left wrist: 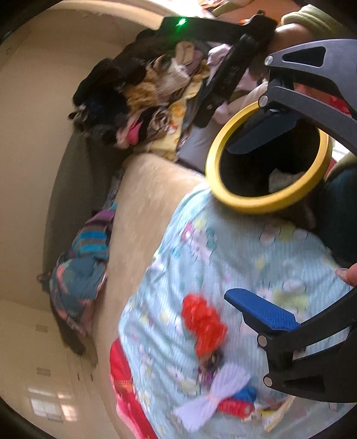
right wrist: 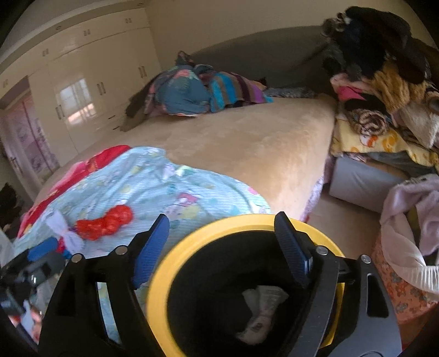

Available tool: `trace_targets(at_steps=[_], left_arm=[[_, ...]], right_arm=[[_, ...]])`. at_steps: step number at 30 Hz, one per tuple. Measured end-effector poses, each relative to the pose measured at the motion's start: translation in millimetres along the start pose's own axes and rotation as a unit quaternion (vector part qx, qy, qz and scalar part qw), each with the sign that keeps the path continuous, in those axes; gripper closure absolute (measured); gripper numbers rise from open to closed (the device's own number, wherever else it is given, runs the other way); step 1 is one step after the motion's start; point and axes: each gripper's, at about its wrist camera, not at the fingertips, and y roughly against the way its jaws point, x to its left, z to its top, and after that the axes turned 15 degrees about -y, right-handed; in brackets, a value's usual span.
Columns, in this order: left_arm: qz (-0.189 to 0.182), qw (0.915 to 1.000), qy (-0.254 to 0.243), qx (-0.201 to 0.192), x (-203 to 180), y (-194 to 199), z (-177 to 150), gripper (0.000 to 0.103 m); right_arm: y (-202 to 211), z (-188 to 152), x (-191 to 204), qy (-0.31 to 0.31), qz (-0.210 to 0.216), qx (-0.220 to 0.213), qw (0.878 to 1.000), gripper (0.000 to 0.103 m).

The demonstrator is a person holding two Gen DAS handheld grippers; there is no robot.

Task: Collect trash
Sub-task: 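Carry both items over the yellow bin and open both tools to drop them, then grasp the chocolate bar with the right tool while the left tool grasps the white mesh bag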

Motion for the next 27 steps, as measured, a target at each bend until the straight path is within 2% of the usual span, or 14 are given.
trace_targets(at_steps=[4,6,14,27], left_arm=[[0.039,0.9991,0.009,-0.012,20,15,2,0.007],[0.053,0.9983,0.019,-0.017,31,21,4,0.007],[0.112,0.9920,0.052,-0.030,75,42,-5,0.007],[0.176,0.9777,0.110,-0.032,143,64,-30,0.007]], right_arm=[[3,-7,22,0.017,0.022,0.004,1.000,0.031],[4,-12,34,0.027,0.032,0.009,0.999,0.026],[-2,-39,75,0.066,0.064,0.038,0.995,0.025],[-14,-70,140,0.130,0.111,0.073,0.983,0.024]])
